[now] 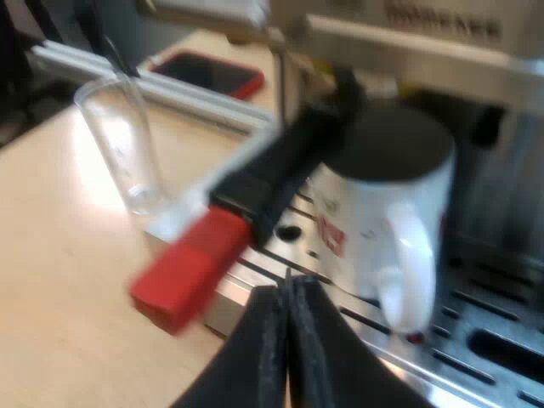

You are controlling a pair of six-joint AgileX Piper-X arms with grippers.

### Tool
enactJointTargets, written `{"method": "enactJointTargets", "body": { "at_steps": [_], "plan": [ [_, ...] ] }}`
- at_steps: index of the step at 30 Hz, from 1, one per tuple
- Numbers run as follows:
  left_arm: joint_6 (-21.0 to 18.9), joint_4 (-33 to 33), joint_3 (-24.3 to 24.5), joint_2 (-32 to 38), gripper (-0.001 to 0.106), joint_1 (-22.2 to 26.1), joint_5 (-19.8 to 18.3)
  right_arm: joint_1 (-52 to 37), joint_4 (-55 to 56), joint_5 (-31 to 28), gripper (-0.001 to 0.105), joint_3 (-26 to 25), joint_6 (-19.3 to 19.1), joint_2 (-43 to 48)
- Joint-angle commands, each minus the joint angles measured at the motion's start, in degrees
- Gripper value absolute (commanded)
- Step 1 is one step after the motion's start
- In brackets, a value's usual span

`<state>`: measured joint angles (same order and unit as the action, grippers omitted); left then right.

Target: Place mug into machine

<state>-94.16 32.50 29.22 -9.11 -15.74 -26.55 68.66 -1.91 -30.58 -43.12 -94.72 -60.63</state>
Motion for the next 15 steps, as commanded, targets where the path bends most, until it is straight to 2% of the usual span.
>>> {"method": "enactJointTargets", "body": {
  "at_steps": [1, 6, 12, 15],
  "plan": [
    [-0.3, 1.9, 1.5, 1.5, 0.091, -0.3, 0.2, 0.2, -0.4, -2.3, 0.0, -2.4, -0.6, 0.0],
    [-0.3, 4.1, 2.5, 1.8, 0.091, -0.3, 0.2, 0.2, -0.9, -6.7, 0.0, -5.3, -0.6, -1.6],
    [-0.3, 4.1, 2.4, 1.8, 0.091, -0.3, -0.3, 0.2, -1.9, -7.4, 0.0, -9.5, -0.6, -6.7],
    [-0.3, 4.1, 2.4, 1.8, 0.091, -0.3, -0.3, 0.2, -3.8, -8.5, 0.0, -11.9, -2.0, -9.6]
  ]
}}
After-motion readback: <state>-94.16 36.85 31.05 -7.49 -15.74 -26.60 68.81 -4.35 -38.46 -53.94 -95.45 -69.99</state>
